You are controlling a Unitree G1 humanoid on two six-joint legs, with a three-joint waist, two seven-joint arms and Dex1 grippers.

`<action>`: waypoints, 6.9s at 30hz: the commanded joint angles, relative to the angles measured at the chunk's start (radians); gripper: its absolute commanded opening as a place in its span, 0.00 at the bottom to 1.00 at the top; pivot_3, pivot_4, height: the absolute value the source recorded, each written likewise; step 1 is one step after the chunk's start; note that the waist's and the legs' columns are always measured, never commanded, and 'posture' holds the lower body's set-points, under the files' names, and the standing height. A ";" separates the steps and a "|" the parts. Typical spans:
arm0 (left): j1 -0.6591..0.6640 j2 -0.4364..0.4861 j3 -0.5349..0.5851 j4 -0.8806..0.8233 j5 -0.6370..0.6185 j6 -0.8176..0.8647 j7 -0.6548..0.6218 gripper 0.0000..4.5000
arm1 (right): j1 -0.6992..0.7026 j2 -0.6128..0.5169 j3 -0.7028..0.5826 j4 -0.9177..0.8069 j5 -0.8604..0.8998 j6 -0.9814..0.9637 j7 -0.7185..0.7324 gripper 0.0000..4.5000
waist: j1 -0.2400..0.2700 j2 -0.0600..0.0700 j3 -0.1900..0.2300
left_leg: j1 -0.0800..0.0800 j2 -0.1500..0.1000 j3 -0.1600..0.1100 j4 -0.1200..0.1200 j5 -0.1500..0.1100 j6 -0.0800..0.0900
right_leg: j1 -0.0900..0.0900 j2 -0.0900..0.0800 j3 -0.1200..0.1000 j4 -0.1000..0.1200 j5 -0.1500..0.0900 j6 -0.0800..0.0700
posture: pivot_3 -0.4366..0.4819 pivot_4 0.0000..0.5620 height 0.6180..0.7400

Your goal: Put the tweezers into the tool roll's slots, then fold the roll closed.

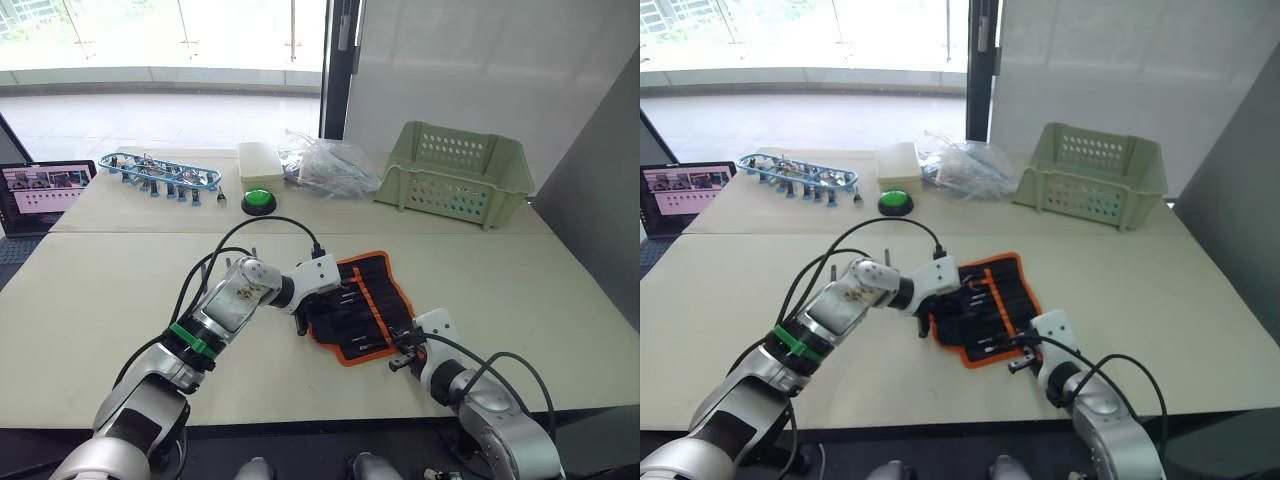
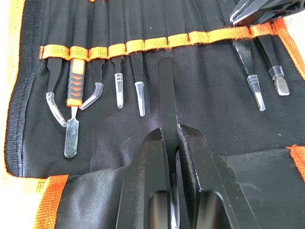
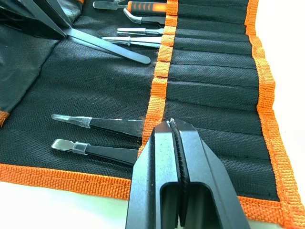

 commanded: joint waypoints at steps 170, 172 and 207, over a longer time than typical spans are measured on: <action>0.440 -0.035 0.593 -0.470 -0.432 -0.012 0.382 0.01 | -0.067 -0.018 0.090 0.172 -0.026 0.025 0.099 0.00 | -0.043 -0.005 -0.001 | 0.019 0.016 0.004 -0.007 -0.009 -0.006 | -0.002 0.017 0.007 -0.003 0.001 -0.018 | 0.48 0.27 0.87; 0.471 -0.025 0.649 -0.435 -0.418 -0.017 0.434 0.01 | -0.073 -0.022 0.091 0.178 -0.025 0.023 0.100 0.00 | -0.043 -0.004 -0.001 | 0.019 0.016 0.004 -0.007 -0.009 -0.006 | -0.002 0.017 0.007 -0.002 0.001 -0.018 | 0.48 0.27 0.87; 0.664 -0.048 0.792 -0.279 -0.274 0.080 0.789 0.51 | -0.038 -0.045 0.074 0.130 -0.011 0.043 0.093 0.00 | -0.015 -0.001 -0.001 | 0.023 0.016 0.009 -0.010 -0.015 -0.016 | -0.002 0.009 0.003 -0.017 0.007 -0.016 | 0.48 0.27 0.87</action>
